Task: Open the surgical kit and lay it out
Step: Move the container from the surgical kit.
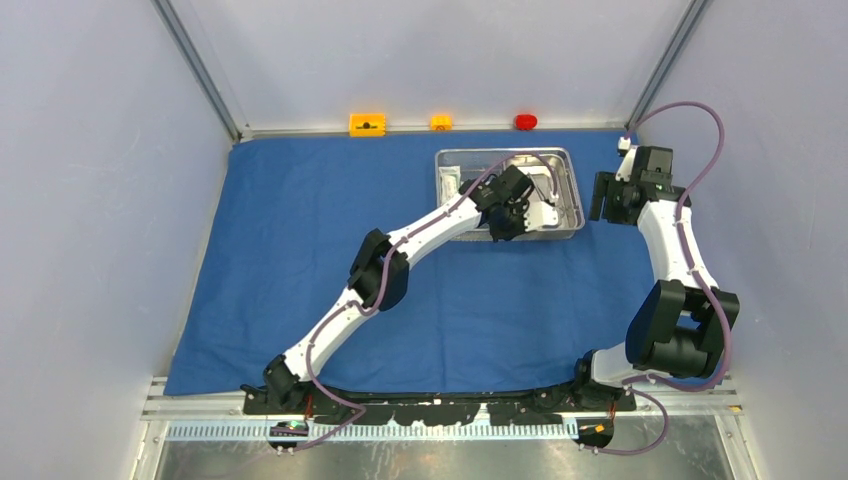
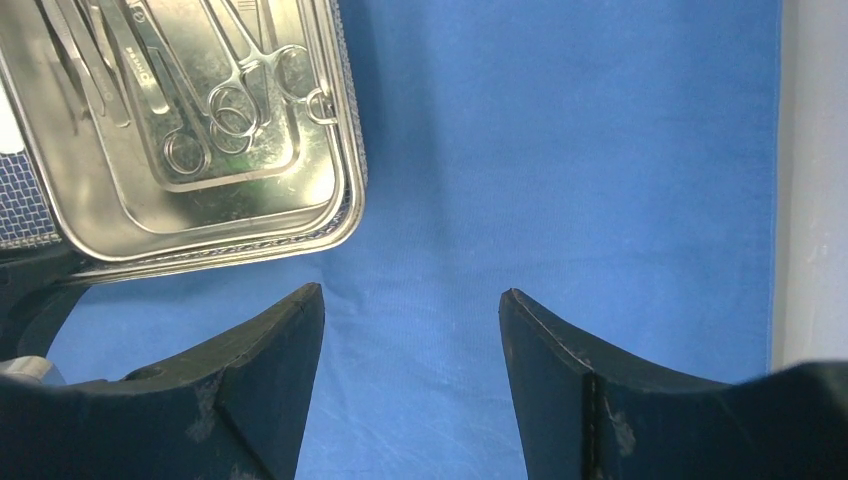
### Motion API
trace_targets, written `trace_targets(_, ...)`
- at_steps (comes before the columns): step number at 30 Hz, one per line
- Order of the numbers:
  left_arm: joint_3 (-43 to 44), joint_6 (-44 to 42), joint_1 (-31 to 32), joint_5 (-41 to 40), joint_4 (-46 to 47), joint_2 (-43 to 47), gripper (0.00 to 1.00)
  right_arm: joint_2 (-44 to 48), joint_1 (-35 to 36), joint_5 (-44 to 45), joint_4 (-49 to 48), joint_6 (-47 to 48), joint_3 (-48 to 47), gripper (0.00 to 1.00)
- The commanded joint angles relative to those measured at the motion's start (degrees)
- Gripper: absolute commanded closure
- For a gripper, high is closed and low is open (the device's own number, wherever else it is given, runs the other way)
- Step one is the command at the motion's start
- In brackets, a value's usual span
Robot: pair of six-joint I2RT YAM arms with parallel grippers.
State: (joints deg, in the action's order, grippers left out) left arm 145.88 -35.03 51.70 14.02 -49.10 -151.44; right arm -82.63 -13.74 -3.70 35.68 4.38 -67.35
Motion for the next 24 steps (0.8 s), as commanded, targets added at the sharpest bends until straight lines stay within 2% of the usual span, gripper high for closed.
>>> trace_targets(1, 2.59, -6.94, 2.44, 2.59, 8.14, -1.62, 1.0, 2.25, -0.28, 0.01, -0.9, -0.16, 0.19, 0.31)
trace_targets(10, 2.34, -7.24, 2.42, 0.09, 10.73, -2.03, 1.0, 1.69, -0.36, -0.3, -0.47, -0.31, 0.08, 0.3)
trace_targets(11, 2.14, -6.86, 2.44, -0.4, 11.01, -1.79, 0.97, 1.68, -0.35, -0.38, -0.44, -0.34, -0.03, 0.29)
trace_targets(16, 1.1, -4.14, 2.53, -2.62, 12.38, 0.39, 0.66, 1.34, -0.33, -1.25, -0.29, -0.86, -1.2, 0.28)
trace_targets(24, 0.34, -0.49, 2.79, -7.11, 12.4, 4.6, 0.3, 1.2, -0.36, -2.26, -0.04, -0.69, -2.98, 0.27)
